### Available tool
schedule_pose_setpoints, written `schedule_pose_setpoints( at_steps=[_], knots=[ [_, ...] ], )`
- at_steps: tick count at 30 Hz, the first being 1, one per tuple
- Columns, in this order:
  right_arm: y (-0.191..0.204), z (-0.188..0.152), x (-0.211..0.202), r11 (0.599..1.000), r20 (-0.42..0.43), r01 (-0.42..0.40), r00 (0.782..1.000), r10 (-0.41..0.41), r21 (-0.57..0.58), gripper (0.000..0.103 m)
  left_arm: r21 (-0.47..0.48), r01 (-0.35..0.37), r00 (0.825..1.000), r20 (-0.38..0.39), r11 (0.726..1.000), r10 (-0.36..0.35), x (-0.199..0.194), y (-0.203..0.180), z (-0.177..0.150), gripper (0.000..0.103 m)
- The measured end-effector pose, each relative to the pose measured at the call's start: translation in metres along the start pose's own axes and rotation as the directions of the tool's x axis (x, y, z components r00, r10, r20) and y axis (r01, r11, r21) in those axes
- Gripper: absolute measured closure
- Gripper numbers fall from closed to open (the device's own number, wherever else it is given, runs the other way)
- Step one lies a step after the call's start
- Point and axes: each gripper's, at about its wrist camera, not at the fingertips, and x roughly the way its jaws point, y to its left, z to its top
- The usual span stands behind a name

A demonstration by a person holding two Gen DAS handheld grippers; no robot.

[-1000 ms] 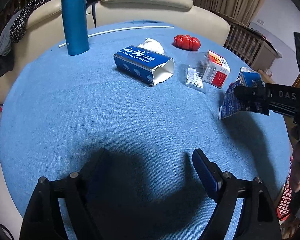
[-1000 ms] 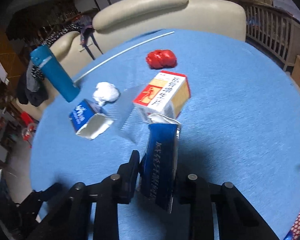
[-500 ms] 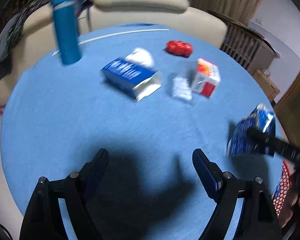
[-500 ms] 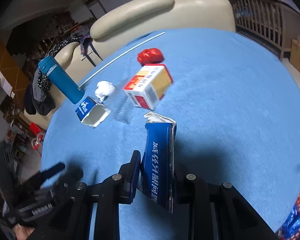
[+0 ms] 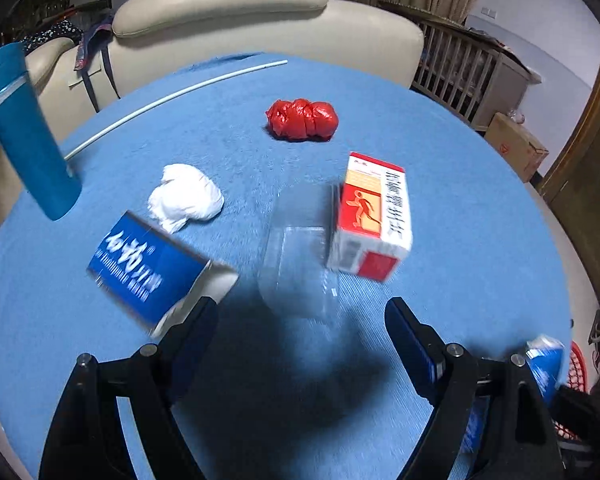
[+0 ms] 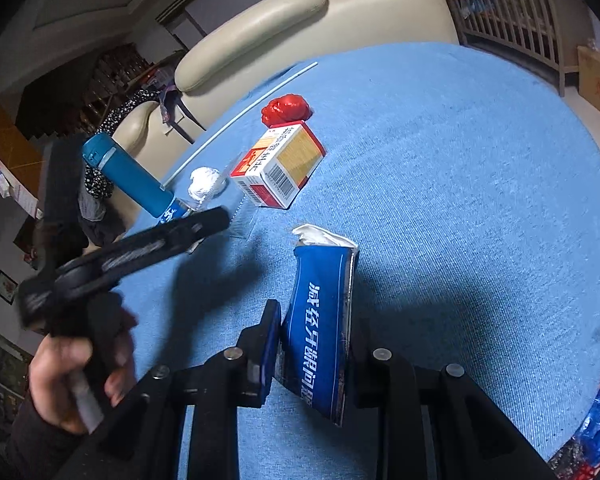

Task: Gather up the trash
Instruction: 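Grasp the clear plastic container with the left tool while the right tool holds the blue box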

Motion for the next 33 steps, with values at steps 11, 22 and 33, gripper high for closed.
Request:
schedule_pose_setpoints(
  at_steps=[11,22,33],
  knots=[
    [0.003,-0.001,-0.001,1.0,-0.001,0.014,1.0,-0.014,-0.006,0.074,-0.069,0.089,0.996,0.002,0.994,-0.089,-0.008,0.019,-0.02,0.061],
    [0.037,-0.01,-0.012,0.998,0.011,0.029,1.0,-0.028,-0.063,0.074,-0.091,0.043,0.995,0.095,0.995,-0.034,-0.066,0.032,-0.059,0.061],
    [0.072,-0.016,-0.037,0.992,0.05,0.028,0.998,-0.022,-0.127,0.074,-0.141,0.012,0.989,0.151,0.99,0.009,-0.102,0.051,-0.079,0.061]
  ],
)
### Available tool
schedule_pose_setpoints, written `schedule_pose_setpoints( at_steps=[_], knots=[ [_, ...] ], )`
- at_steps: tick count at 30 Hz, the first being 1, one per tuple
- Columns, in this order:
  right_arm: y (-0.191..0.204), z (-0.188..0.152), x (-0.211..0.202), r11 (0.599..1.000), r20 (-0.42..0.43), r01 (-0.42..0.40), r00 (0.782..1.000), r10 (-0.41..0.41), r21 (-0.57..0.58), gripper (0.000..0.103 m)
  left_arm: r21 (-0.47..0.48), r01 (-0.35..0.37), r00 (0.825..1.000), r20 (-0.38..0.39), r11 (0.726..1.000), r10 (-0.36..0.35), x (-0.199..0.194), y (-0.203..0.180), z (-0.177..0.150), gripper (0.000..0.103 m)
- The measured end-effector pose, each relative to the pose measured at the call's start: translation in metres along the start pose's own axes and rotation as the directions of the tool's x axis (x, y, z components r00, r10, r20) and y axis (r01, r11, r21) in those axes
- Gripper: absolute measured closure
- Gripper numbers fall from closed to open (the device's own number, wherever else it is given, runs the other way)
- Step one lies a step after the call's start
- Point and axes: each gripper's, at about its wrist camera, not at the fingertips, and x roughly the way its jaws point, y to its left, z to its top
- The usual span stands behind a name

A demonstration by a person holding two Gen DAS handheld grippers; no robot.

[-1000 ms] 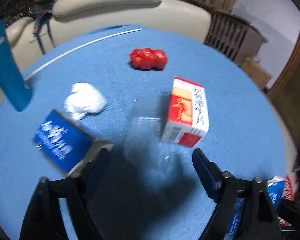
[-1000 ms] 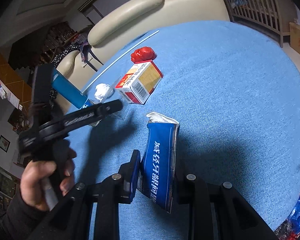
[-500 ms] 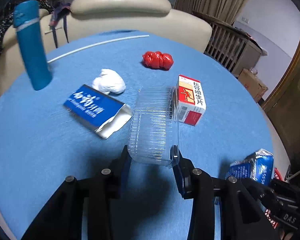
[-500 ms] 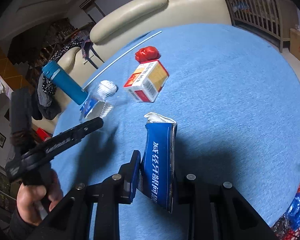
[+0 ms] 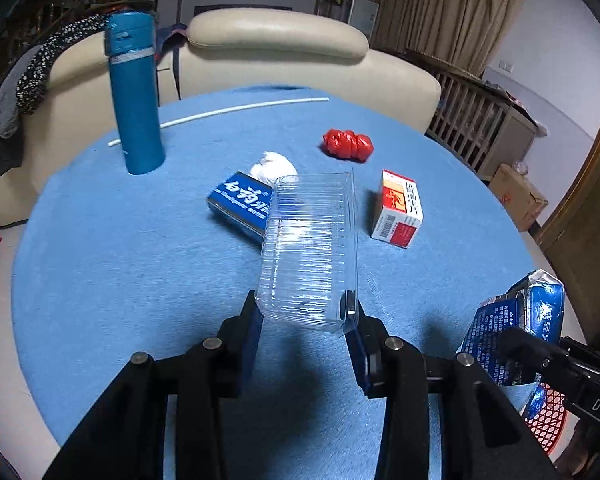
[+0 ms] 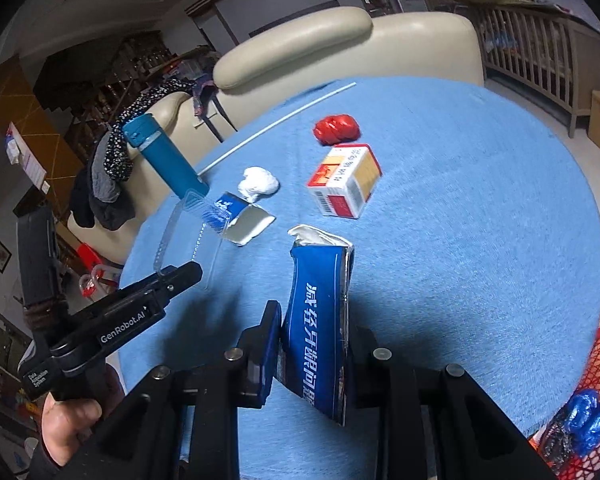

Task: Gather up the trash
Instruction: 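Grasp the clear plastic container with the left tool while the right tool holds the blue box, then carry the blue box and clear container over the red basket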

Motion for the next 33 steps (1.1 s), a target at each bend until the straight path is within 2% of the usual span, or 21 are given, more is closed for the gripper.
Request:
schedule_pose_setpoints(
  at_steps=[8,16,23,33],
  knots=[
    [0.01,-0.001,-0.011,1.0,0.021,-0.003,1.0,0.003,-0.012,0.074,-0.004,-0.001,0.999,0.038,1.0,0.001,-0.016,0.003,0.0,0.061],
    [-0.003,0.001,-0.027,1.0,0.056,-0.002,0.998,0.001,0.017,0.074,0.016,0.009,0.999,0.045,1.0,-0.01,-0.02,-0.007,-0.001,0.061],
    [-0.036,-0.002,-0.042,0.996,0.088,0.001,0.996,-0.009,0.092,0.074,0.07,0.022,0.999,0.04,0.997,-0.025,-0.021,-0.032,-0.002,0.061],
    [-0.101,-0.016,-0.072,0.973,0.15,-0.008,0.988,-0.028,0.232,0.074,0.17,0.053,0.999,-0.011,0.984,-0.052,-0.013,-0.088,-0.007,0.061]
  ],
)
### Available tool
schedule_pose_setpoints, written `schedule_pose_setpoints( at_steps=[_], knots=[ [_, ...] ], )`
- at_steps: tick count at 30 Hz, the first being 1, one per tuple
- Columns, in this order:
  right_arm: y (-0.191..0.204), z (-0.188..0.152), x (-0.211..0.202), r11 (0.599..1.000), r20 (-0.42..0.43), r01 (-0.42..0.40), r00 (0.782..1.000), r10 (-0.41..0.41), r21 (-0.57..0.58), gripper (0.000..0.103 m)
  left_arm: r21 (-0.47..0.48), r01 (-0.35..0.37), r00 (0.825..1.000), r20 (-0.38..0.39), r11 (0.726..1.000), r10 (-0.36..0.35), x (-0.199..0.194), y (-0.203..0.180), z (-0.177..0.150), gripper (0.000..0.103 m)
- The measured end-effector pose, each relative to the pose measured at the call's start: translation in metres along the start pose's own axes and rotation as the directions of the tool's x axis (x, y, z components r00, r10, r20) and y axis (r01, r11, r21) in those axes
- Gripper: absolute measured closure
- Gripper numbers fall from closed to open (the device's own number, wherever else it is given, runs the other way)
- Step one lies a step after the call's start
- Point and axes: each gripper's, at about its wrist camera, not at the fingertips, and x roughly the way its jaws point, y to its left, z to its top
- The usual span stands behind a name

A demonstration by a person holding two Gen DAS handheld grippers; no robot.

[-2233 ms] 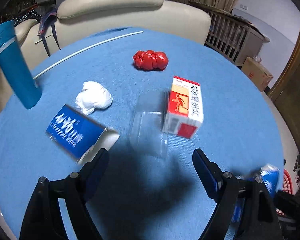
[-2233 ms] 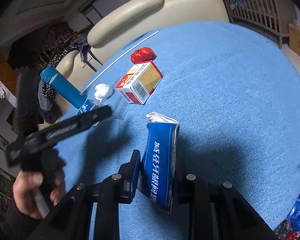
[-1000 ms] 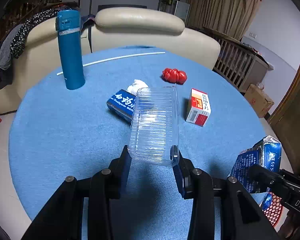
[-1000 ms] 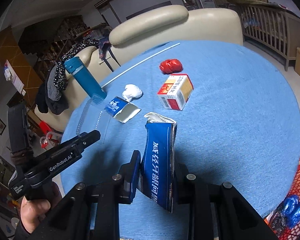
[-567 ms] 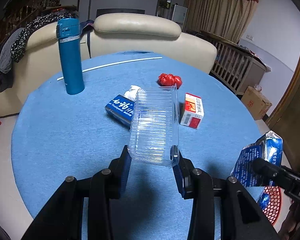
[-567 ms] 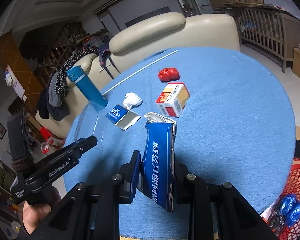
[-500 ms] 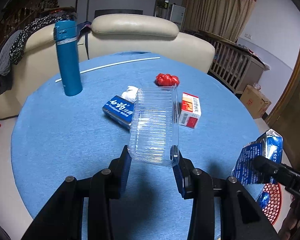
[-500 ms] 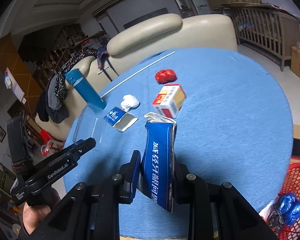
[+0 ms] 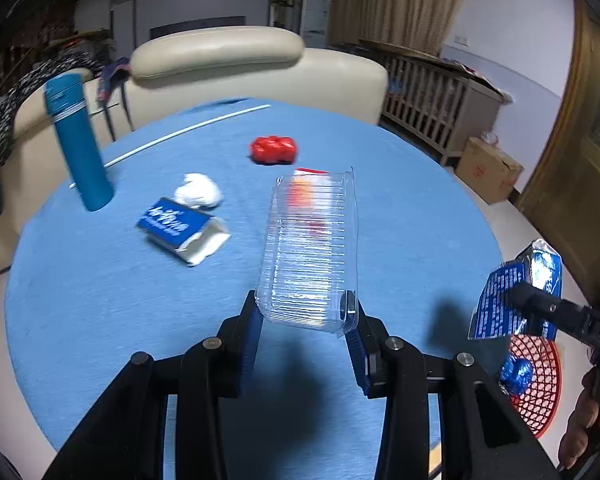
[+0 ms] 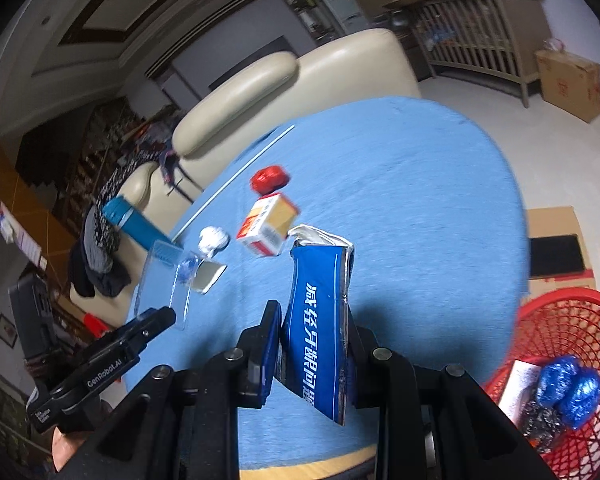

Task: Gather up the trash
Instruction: 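Carry the blue box and clear container over the red basket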

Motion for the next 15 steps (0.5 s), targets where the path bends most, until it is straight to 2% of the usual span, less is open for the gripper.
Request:
schedule_pose_setpoints(
  at_steps=[7,15],
  knots=[
    [-0.045,0.004,-0.034,0.997,0.062,0.02,0.998,-0.025,0.081,0.074,0.069,0.059,0.998,-0.023,0.996,-0.058,0.004,-0.049,0.003,0.061],
    [-0.107,-0.001,-0.08,0.981,0.125,0.062,0.988,-0.086,0.186,0.074,0.157,0.142,0.989,-0.059,0.977,-0.134,0.011,-0.113,0.002,0.061]
  ],
)
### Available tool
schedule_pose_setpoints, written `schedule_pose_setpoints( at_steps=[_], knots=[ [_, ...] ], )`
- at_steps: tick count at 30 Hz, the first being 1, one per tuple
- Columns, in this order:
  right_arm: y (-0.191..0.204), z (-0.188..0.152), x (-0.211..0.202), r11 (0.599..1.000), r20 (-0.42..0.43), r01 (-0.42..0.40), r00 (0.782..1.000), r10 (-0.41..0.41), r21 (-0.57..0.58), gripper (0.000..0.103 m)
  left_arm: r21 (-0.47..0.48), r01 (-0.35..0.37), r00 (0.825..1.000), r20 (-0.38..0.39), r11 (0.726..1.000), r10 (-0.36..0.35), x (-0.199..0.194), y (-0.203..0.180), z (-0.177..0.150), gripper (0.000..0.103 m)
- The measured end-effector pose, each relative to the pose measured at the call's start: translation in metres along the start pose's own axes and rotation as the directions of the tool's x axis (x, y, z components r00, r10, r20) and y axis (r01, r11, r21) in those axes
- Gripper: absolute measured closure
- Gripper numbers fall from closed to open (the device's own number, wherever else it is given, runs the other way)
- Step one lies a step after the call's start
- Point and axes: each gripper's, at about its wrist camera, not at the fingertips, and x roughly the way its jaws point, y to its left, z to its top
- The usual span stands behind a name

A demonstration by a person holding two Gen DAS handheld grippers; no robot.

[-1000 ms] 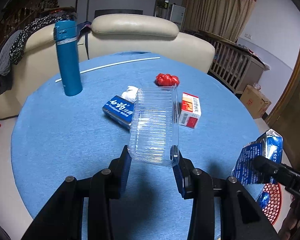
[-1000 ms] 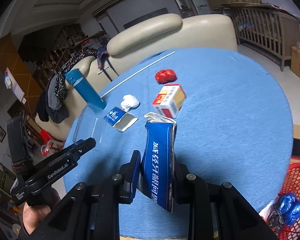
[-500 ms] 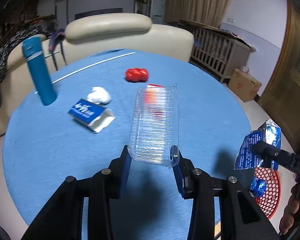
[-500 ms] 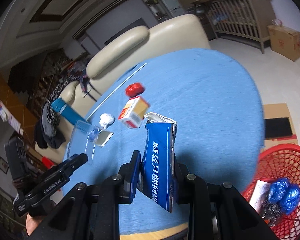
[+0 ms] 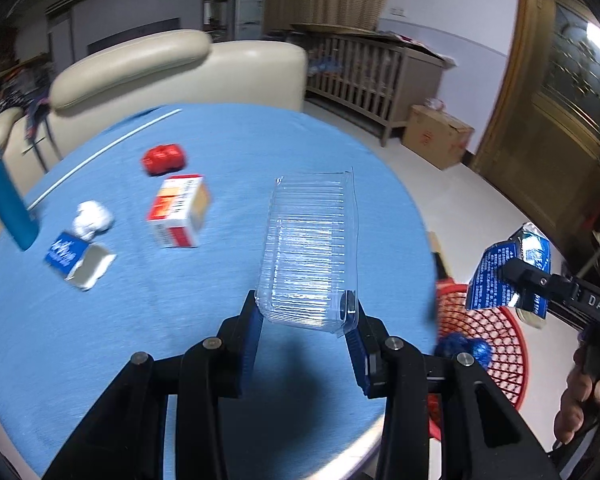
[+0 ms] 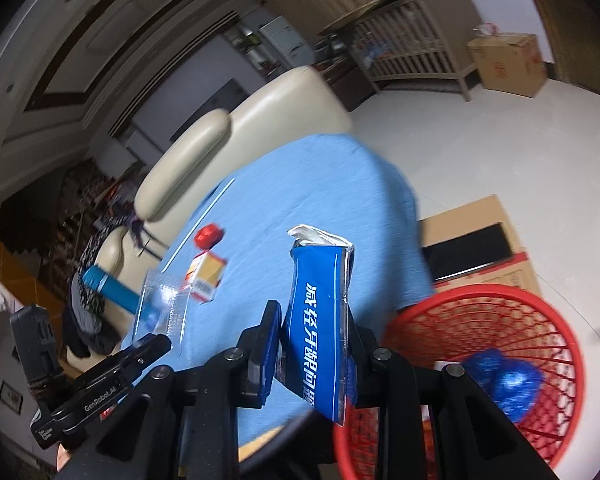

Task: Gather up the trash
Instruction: 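Carry the blue box and clear container over the red basket, then open the right tool to drop the blue box while the left tool releases the container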

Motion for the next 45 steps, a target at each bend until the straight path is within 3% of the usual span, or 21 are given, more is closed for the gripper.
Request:
schedule_pose_setpoints(
  at_steps=[9,18,25,31,38,41,42,43,44,45],
  knots=[
    [-0.052,0.008,-0.03,0.996,0.052,0.037,0.998,-0.042,0.086,0.074,0.099,0.05,0.999,-0.021,0.994,-0.048,0.009,-0.052,0.002,0.061],
    [-0.071,0.013,-0.056,0.993,0.104,0.051,0.993,-0.062,0.105,0.074,0.171,0.093,0.996,-0.029,0.981,-0.089,0.011,-0.09,0.003,0.061],
    [-0.083,0.006,-0.058,0.99,0.09,0.07,0.993,-0.081,0.122,0.074,0.213,0.119,0.993,-0.041,0.97,-0.113,0.012,-0.112,0.0,0.061],
    [-0.093,-0.006,-0.049,0.987,0.037,0.086,0.995,-0.091,0.132,0.074,0.239,0.146,0.989,-0.065,0.96,-0.134,0.016,-0.128,-0.004,0.061],
    [-0.111,-0.03,-0.016,0.979,-0.102,0.113,0.99,-0.097,0.168,0.073,0.245,0.18,0.983,-0.09,0.953,-0.162,0.019,-0.135,-0.007,0.061],
    [-0.122,-0.039,0.0,0.967,-0.199,0.139,0.975,-0.096,0.214,0.072,0.235,0.194,0.979,-0.102,0.952,-0.174,0.022,-0.135,-0.005,0.061],
    [-0.127,-0.041,0.004,0.961,-0.221,0.154,0.97,-0.102,0.232,0.07,0.234,0.199,0.978,-0.105,0.952,-0.179,0.023,-0.136,-0.005,0.061],
    [-0.133,-0.044,0.006,0.953,-0.238,0.164,0.966,-0.102,0.257,0.058,0.239,0.201,0.978,-0.107,0.95,-0.18,0.023,-0.137,-0.005,0.061],
    [-0.136,-0.045,0.006,0.949,-0.242,0.166,0.965,-0.1,0.268,0.036,0.242,0.202,0.978,-0.108,0.949,-0.18,0.023,-0.139,-0.006,0.061],
    [-0.14,-0.046,0.003,0.945,-0.237,0.167,0.966,-0.1,0.281,0.031,0.245,0.205,0.977,-0.112,0.948,-0.182,0.024,-0.14,-0.007,0.061]
  ],
)
